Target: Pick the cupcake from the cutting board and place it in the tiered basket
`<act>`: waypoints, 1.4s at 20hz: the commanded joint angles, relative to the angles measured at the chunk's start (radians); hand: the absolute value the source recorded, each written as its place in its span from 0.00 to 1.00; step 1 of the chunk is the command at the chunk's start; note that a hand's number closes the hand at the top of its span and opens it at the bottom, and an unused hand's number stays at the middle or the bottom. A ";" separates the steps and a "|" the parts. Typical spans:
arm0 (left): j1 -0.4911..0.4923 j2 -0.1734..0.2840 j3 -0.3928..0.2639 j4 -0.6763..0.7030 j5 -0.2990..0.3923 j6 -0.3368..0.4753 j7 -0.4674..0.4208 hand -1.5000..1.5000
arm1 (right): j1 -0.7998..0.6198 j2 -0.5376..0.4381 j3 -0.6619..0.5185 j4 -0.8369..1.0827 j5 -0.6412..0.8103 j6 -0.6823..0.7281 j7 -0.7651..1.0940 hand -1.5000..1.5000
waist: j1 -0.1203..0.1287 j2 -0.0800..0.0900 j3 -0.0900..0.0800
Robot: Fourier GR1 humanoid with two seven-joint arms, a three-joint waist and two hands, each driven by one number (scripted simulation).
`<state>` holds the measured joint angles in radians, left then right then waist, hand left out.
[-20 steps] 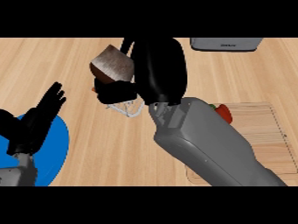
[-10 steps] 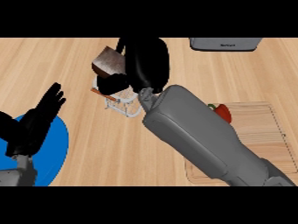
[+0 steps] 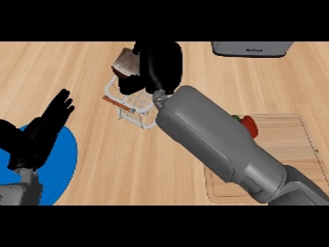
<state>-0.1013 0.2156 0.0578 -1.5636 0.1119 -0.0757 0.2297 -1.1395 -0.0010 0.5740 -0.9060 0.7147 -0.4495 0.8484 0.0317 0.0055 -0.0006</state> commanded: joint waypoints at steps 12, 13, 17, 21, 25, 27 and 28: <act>-0.009 -0.024 -0.020 -0.006 -0.040 0.011 0.001 0.50 | -0.136 0.001 0.052 0.231 -0.179 -0.300 -0.115 0.00 | 0.014 0.002 0.000; -0.046 -0.004 0.014 0.076 -0.010 -0.026 -0.040 0.50 | -0.161 0.001 0.009 0.273 -0.208 -0.314 -0.163 0.00 | 0.017 0.008 0.000; 0.033 -0.032 -0.029 -0.045 -0.032 0.002 -0.001 0.50 | -0.112 0.001 -0.026 0.215 -0.272 -0.409 -0.190 0.00 | 0.018 0.001 0.001; -0.004 -0.008 0.015 0.034 -0.016 -0.012 -0.015 0.50 | -0.131 0.001 -0.106 0.154 -0.341 -0.478 -0.216 0.00 | 0.001 0.002 0.000; -0.012 -0.007 0.011 0.028 -0.016 -0.019 -0.011 0.50 | -0.096 0.001 -0.169 0.102 -0.409 -0.587 -0.280 0.00 | 0.000 0.003 0.001; 0.031 0.017 0.048 0.023 0.012 -0.045 -0.048 0.50 | -0.024 -0.004 -0.247 0.040 -0.445 -0.594 -0.385 0.00 | -0.013 0.002 0.002; 0.013 -0.026 0.013 0.007 -0.006 -0.007 -0.006 0.50 | -0.078 0.001 -0.268 0.057 -0.452 -0.620 -0.344 0.00 | -0.008 0.001 0.001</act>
<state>-0.0815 0.2040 0.0711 -1.5535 0.1020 -0.0950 0.2061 -1.2225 -0.0054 0.3866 -0.8078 0.3131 -0.9591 0.5345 0.0303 0.0071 0.0005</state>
